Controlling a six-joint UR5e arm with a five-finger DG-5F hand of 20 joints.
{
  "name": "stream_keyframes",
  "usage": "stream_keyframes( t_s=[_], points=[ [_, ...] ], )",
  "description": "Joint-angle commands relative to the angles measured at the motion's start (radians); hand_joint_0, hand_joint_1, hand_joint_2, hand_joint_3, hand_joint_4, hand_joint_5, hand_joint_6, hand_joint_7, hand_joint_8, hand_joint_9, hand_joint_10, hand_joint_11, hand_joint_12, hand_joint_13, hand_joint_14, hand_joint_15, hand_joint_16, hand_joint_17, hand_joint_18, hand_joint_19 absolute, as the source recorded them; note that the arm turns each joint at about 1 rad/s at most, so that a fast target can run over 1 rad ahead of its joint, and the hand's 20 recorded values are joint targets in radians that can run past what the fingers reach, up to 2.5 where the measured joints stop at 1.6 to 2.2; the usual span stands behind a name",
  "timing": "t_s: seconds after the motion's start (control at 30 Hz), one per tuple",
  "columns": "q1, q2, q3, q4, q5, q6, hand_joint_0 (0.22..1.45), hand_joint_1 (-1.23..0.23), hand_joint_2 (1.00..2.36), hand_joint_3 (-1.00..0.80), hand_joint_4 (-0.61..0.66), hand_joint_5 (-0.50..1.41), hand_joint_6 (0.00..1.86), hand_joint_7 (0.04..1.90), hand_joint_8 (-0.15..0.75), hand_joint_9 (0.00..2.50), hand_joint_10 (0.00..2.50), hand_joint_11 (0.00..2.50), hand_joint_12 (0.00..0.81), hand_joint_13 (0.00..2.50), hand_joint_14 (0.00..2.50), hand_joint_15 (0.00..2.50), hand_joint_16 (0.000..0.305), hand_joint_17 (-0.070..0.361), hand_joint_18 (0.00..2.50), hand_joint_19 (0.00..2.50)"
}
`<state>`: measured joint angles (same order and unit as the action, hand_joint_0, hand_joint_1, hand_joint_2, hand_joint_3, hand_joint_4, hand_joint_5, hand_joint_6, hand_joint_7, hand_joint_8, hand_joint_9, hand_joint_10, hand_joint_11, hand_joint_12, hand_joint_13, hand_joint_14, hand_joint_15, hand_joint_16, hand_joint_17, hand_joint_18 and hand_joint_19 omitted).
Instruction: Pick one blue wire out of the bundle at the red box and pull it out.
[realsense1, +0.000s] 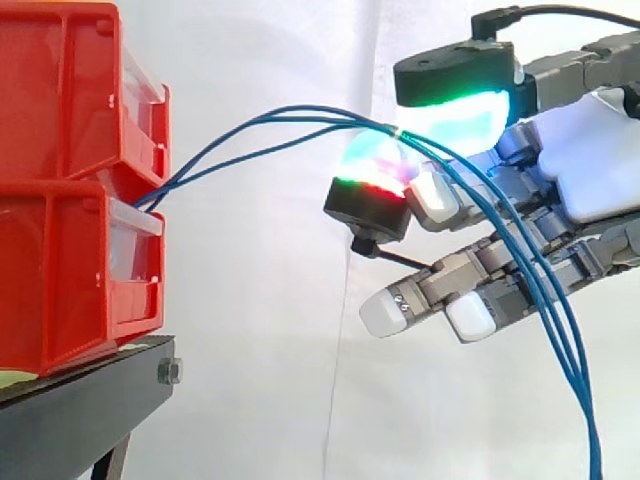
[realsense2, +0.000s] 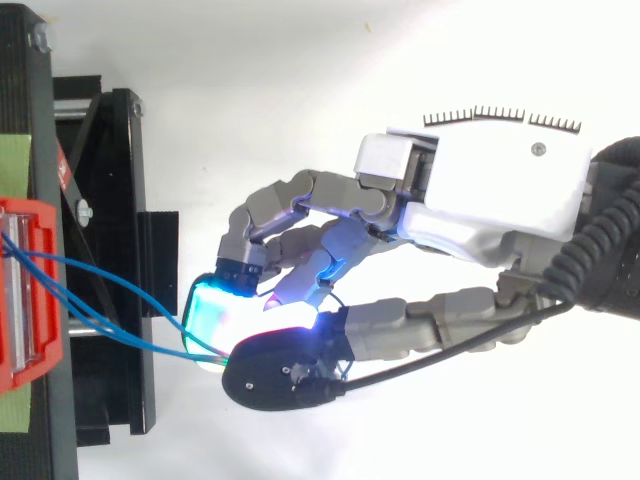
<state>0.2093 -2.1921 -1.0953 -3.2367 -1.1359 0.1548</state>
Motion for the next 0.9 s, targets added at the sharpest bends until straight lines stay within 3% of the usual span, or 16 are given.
stream_keyframes(
  t_s=[0.0,0.1,0.27,0.53,0.63,0.73,0.87],
  points=[
    [-0.001,0.0,0.0,0.0,-0.001,0.0,0.6,-0.77,1.0,0.07,0.23,-0.11,0.74,0.96,0.287,1.0,0.02,0.43,0.436,0.48,0.01,0.22,0.073,0.165,0.55,0.58],
    [-0.001,0.0,0.0,0.0,-0.001,0.0,0.57,-0.73,1.0,-0.01,0.22,-0.09,0.6,1.14,0.294,0.98,0.02,0.4,0.452,0.48,0.01,0.23,0.077,0.174,0.56,0.58],
    [-0.002,0.0,0.0,0.0,-0.001,-0.001,0.52,-0.67,1.01,-0.19,0.18,-0.08,0.5,1.29,0.272,0.94,0.02,0.42,0.421,0.44,0.01,0.24,0.07,0.158,0.48,0.62],
    [-0.002,0.0,0.0,0.002,-0.001,-0.001,0.5,-0.63,1.01,-0.31,0.16,-0.08,0.5,1.27,0.258,0.92,0.02,0.43,0.403,0.42,0.01,0.25,0.066,0.148,0.43,0.63],
    [-0.002,0.0,0.0,0.002,-0.001,0.0,0.53,-0.72,1.02,-0.25,0.14,-0.09,0.5,1.3,0.249,0.89,0.02,0.45,0.391,0.4,0.01,0.24,0.063,0.143,0.42,0.64],
    [-0.002,0.0,0.0,0.002,-0.002,0.0,0.64,-0.77,1.02,-0.14,0.13,-0.12,0.63,1.1,0.242,0.89,0.02,0.52,0.38,0.4,0.01,0.24,0.06,0.136,0.42,0.62],
    [-0.002,0.0,0.0,0.002,-0.002,0.0,0.73,-0.76,1.02,-0.05,0.15,-0.13,0.7,0.99,0.237,0.91,0.02,0.54,0.376,0.42,0.01,0.25,0.059,0.133,0.42,0.63]
  ],
)
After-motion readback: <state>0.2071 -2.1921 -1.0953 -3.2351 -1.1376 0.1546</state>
